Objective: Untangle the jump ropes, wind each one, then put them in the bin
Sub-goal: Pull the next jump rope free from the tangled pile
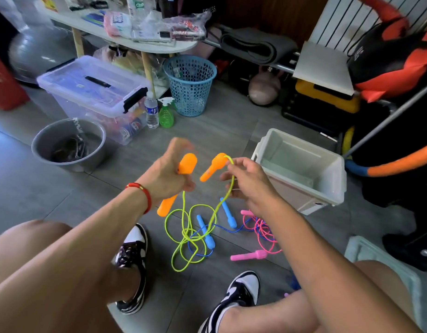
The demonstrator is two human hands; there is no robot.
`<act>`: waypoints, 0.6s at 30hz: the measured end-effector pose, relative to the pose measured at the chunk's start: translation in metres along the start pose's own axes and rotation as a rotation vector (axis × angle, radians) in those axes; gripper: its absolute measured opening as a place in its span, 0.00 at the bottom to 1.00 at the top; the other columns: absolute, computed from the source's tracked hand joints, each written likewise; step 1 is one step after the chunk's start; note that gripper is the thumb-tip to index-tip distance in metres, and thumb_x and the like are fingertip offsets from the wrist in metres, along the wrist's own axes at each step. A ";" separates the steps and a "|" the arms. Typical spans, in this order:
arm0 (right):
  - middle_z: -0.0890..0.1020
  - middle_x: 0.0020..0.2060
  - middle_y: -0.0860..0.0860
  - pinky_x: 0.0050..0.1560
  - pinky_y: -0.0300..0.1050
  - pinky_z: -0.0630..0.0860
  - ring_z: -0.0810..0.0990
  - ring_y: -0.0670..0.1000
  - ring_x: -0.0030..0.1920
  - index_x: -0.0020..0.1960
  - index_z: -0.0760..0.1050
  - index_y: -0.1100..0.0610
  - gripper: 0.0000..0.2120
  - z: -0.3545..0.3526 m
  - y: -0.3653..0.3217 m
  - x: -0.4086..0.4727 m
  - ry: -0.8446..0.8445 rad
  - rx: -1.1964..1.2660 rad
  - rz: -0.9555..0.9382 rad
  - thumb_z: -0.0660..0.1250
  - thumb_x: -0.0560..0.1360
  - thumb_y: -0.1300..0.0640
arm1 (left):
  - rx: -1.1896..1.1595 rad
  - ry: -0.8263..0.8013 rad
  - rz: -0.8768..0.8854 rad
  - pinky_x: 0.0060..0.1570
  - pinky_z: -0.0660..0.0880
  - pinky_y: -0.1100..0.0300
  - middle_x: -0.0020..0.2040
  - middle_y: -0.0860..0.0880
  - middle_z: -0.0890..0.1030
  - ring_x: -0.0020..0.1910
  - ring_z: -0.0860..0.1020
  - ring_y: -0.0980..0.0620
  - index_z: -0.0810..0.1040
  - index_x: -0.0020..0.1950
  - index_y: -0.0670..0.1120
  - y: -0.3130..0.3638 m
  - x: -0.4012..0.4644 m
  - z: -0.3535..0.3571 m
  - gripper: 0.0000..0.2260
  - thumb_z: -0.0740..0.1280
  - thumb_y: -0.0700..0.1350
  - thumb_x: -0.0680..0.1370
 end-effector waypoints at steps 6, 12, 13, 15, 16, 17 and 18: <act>0.80 0.30 0.52 0.24 0.37 0.60 0.61 0.47 0.25 0.55 0.72 0.55 0.04 0.004 -0.018 -0.004 -0.027 0.201 -0.051 0.60 0.84 0.56 | -0.125 0.181 -0.175 0.53 0.81 0.44 0.46 0.50 0.86 0.45 0.85 0.48 0.74 0.58 0.51 -0.027 -0.003 -0.010 0.26 0.75 0.51 0.62; 0.78 0.31 0.54 0.26 0.38 0.57 0.60 0.47 0.22 0.53 0.75 0.58 0.05 0.007 -0.031 -0.007 -0.042 -0.022 -0.158 0.61 0.81 0.58 | -0.572 0.174 -0.230 0.40 0.84 0.45 0.46 0.38 0.83 0.34 0.83 0.40 0.73 0.63 0.46 -0.020 -0.010 0.006 0.13 0.70 0.38 0.79; 0.77 0.30 0.53 0.27 0.39 0.58 0.62 0.48 0.23 0.51 0.76 0.57 0.06 0.006 -0.033 -0.007 -0.032 -0.120 -0.200 0.62 0.79 0.57 | -0.565 0.185 -0.247 0.35 0.82 0.50 0.45 0.38 0.83 0.31 0.81 0.42 0.72 0.62 0.49 -0.022 -0.010 0.005 0.12 0.68 0.41 0.81; 0.74 0.27 0.48 0.30 0.41 0.61 0.65 0.47 0.25 0.43 0.80 0.54 0.09 0.004 -0.040 -0.008 0.001 -0.350 -0.322 0.62 0.73 0.53 | -0.421 0.276 -0.220 0.30 0.76 0.55 0.41 0.42 0.83 0.28 0.76 0.47 0.72 0.61 0.53 -0.026 -0.005 -0.008 0.10 0.68 0.44 0.81; 0.72 0.25 0.46 0.32 0.42 0.61 0.65 0.46 0.27 0.40 0.80 0.54 0.10 0.003 -0.044 -0.010 -0.003 -0.429 -0.375 0.62 0.71 0.51 | -0.329 0.318 -0.200 0.31 0.75 0.54 0.40 0.43 0.83 0.28 0.75 0.47 0.74 0.60 0.53 -0.027 -0.003 -0.014 0.11 0.68 0.44 0.79; 0.71 0.24 0.45 0.33 0.43 0.61 0.64 0.45 0.27 0.39 0.80 0.54 0.11 0.004 -0.047 -0.012 -0.034 -0.463 -0.413 0.63 0.70 0.50 | -0.254 0.335 -0.190 0.35 0.77 0.52 0.39 0.44 0.82 0.30 0.76 0.47 0.76 0.57 0.50 -0.026 -0.001 -0.019 0.10 0.70 0.42 0.77; 0.70 0.24 0.44 0.34 0.44 0.60 0.64 0.45 0.28 0.38 0.80 0.55 0.11 0.005 -0.050 -0.015 -0.083 -0.463 -0.440 0.63 0.71 0.50 | -0.218 0.317 -0.183 0.39 0.79 0.50 0.38 0.44 0.81 0.32 0.77 0.47 0.78 0.54 0.47 -0.025 0.001 -0.020 0.08 0.70 0.41 0.76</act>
Point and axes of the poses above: each hand's wrist, its own x-axis towards the middle knuckle, its own z-axis out of the palm, y = z × x, the point moved 7 cm from there along x, towards the middle knuckle
